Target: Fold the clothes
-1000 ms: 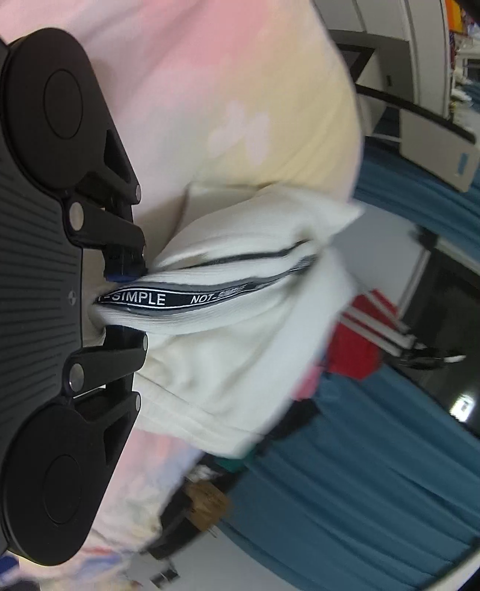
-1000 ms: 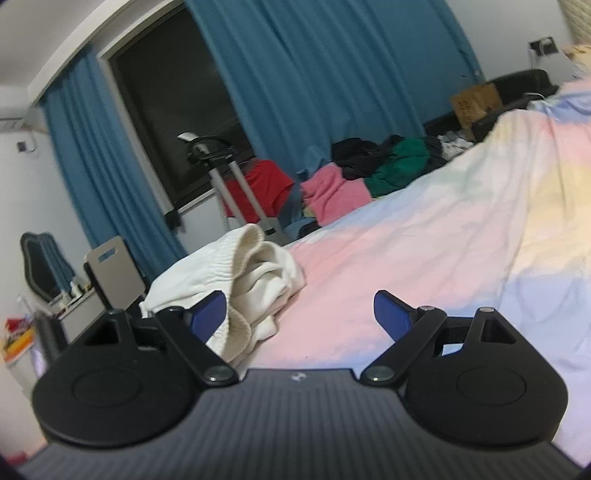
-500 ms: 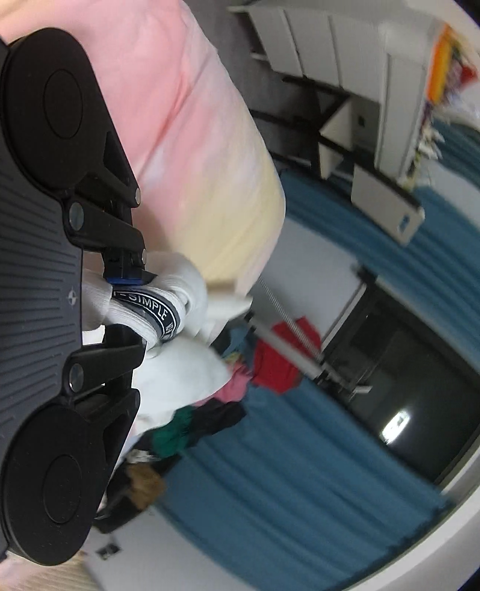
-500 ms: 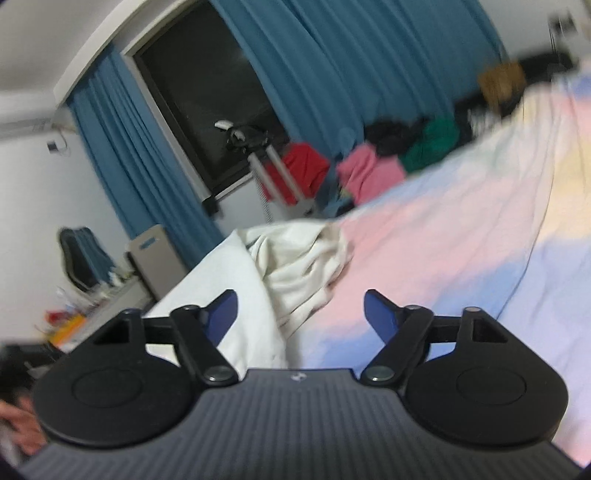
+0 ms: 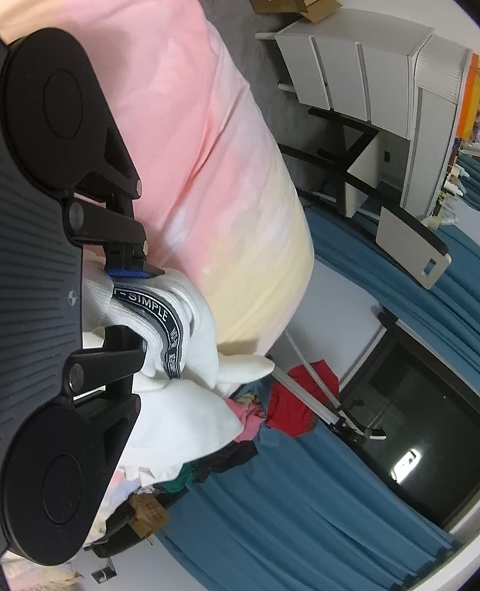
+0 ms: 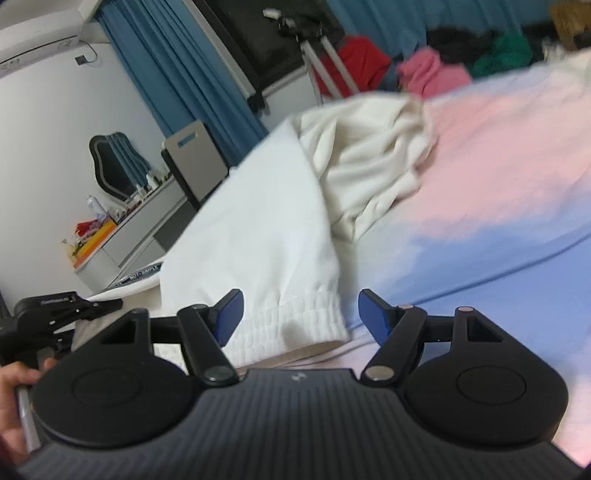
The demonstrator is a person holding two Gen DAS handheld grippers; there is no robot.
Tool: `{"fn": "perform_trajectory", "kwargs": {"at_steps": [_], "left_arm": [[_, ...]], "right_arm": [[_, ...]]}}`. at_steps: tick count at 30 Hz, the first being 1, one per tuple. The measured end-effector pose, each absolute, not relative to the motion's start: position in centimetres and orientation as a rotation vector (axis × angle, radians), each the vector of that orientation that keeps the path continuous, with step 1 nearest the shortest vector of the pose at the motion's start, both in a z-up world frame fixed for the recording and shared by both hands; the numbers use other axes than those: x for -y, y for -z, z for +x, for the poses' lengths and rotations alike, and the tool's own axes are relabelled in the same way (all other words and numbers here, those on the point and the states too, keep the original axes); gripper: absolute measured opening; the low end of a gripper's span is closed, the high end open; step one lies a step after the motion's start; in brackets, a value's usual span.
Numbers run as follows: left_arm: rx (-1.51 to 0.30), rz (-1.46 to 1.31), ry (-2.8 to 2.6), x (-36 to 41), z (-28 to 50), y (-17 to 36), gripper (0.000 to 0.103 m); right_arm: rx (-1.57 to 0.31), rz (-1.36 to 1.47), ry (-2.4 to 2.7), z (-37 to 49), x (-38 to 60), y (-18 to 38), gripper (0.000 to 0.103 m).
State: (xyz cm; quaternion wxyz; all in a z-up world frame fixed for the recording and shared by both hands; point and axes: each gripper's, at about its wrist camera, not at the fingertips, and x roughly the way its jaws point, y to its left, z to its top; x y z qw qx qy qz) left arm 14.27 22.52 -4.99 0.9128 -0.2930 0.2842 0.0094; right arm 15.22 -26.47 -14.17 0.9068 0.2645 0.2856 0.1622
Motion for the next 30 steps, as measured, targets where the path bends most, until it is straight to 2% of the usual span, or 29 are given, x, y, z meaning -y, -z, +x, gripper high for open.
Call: {"fn": "perform_trajectory", "kwargs": {"at_steps": [11,16,18,19,21,25,30], "left_arm": [[-0.621,-0.633,-0.079,-23.0,15.4,6.6,0.023],[-0.623,-0.635,-0.094,-23.2,16.2,6.7,0.024],[-0.622,-0.638,-0.098,-23.2,16.3,6.7,0.024],[-0.622,-0.635,-0.095,-23.2,16.3,6.7,0.024],[-0.619,-0.629,-0.09,-23.1,16.2,6.6,0.024],[-0.608,-0.642,-0.068,-23.0,15.9,6.3,0.024],[-0.609,-0.645,-0.049,-23.0,15.9,6.1,0.024]], "right_arm": [[-0.679,0.595,-0.421,19.1,24.3,17.6,0.07],[-0.667,0.592,-0.447,18.6,23.9,16.8,0.052],[-0.655,0.563,-0.44,18.2,23.7,16.1,0.038],[-0.644,0.56,-0.444,17.9,23.8,15.4,0.036],[-0.619,0.56,-0.457,17.1,24.1,14.0,0.025],[-0.559,0.576,-0.483,14.8,24.9,10.5,0.022],[-0.58,0.606,-0.532,10.4,25.6,7.9,0.021]]}}
